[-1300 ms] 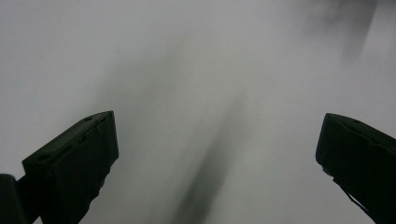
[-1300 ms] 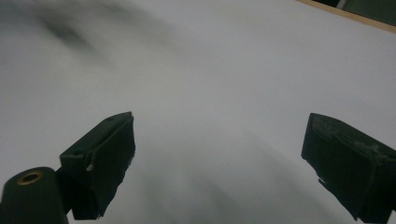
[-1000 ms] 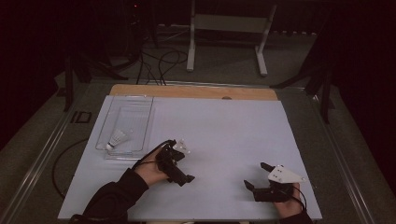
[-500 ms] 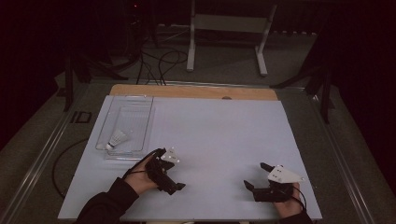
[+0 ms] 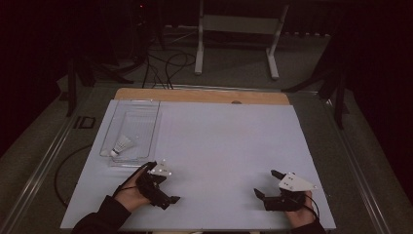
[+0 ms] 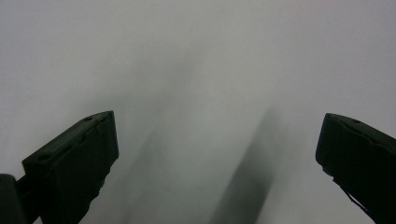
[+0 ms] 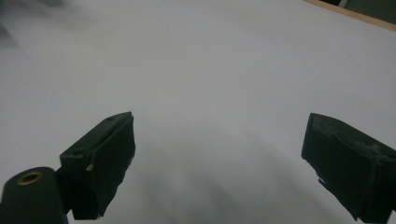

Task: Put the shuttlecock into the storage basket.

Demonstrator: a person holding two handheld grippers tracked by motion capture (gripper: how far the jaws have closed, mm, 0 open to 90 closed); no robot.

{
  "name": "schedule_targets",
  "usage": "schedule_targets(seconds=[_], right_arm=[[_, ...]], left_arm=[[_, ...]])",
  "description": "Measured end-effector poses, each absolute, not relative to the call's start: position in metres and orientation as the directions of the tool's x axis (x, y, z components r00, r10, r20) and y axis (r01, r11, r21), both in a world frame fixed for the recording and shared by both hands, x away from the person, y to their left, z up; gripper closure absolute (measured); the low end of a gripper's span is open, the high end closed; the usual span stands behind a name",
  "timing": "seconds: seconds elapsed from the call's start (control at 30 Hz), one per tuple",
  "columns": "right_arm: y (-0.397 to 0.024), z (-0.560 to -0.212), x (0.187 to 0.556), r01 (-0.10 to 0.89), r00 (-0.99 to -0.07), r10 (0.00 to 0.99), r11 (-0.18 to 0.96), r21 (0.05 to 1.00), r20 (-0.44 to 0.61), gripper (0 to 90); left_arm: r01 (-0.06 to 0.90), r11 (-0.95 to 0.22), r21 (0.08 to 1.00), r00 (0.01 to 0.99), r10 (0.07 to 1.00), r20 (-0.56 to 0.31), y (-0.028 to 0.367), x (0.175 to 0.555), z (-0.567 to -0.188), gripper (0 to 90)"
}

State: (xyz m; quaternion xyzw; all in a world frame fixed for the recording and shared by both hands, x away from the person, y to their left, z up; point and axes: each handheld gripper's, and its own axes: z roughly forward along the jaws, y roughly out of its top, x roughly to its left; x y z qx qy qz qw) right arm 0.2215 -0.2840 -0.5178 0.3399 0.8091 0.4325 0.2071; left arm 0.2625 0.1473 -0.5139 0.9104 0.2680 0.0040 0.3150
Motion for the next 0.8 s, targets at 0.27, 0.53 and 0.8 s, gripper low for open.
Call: schedule_targets(seconds=[0.27, 0.53, 0.8], right_arm=[[-0.284, -0.518, 0.222, 0.373, -0.681, 0.731, 0.393, 0.84, -0.04, 9.6], [-0.284, -0.518, 0.221, 0.373, -0.681, 0.731, 0.394, 0.84, -0.041, 9.6], [-0.284, -0.517, 0.221, 0.374, -0.679, 0.733, 0.395, 0.839, -0.043, 9.6]], left_arm=[[0.52, -0.602, 0.606, 0.829, 0.527, -0.188, 0.167, 0.255, -0.517, 0.0], [0.549, -0.558, 0.622, 0.795, 0.578, -0.184, 0.179, 0.249, -0.521, 0.0], [0.567, -0.492, 0.661, 0.748, 0.643, -0.163, 0.183, 0.242, -0.523, 0.0]])
